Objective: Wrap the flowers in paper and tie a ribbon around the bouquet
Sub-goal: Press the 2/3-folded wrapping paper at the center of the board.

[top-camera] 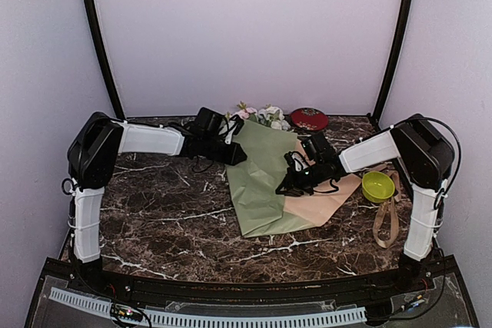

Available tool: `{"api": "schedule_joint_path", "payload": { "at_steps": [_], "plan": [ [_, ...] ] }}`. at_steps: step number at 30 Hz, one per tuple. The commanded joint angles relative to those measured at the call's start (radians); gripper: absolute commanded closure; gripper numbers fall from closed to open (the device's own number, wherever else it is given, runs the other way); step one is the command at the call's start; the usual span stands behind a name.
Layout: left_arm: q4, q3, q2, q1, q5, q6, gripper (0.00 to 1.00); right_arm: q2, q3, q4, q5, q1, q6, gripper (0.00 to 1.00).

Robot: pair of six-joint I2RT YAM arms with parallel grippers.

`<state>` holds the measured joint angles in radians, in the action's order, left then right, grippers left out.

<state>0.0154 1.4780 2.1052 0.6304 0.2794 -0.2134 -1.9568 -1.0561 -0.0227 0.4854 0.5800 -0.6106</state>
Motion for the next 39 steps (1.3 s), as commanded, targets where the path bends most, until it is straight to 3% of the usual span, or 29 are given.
{"api": "schedule_joint_path", "payload": {
  "at_steps": [1, 17, 23, 26, 31, 39],
  "plan": [
    [-0.090, 0.028, 0.048, -0.036, -0.102, 0.025, 0.89, -0.007, 0.030, -0.005, -0.043, 0.010, 0.003, 1.00],
    [-0.184, -0.004, 0.017, -0.132, -0.266, 0.040, 0.92, -0.009, 0.029, -0.003, -0.052, 0.011, -0.006, 1.00],
    [-0.143, -0.081, -0.141, -0.005, -0.289, 0.156, 0.91, -0.016, 0.011, -0.004, -0.048, 0.015, 0.001, 1.00],
    [-0.085, -0.161, -0.188, 0.070, -0.220, 0.158, 0.90, -0.017, 0.011, -0.003, -0.043, 0.015, 0.005, 1.00],
    [-0.095, -0.183, -0.130, 0.101, -0.143, 0.096, 0.89, -0.023, 0.007, -0.001, -0.034, 0.016, 0.014, 1.00],
    [-0.169, -0.251, -0.110, 0.123, -0.224, 0.135, 0.90, -0.011, 0.048, 0.037, -0.042, 0.019, 0.003, 1.00]
  ]
}}
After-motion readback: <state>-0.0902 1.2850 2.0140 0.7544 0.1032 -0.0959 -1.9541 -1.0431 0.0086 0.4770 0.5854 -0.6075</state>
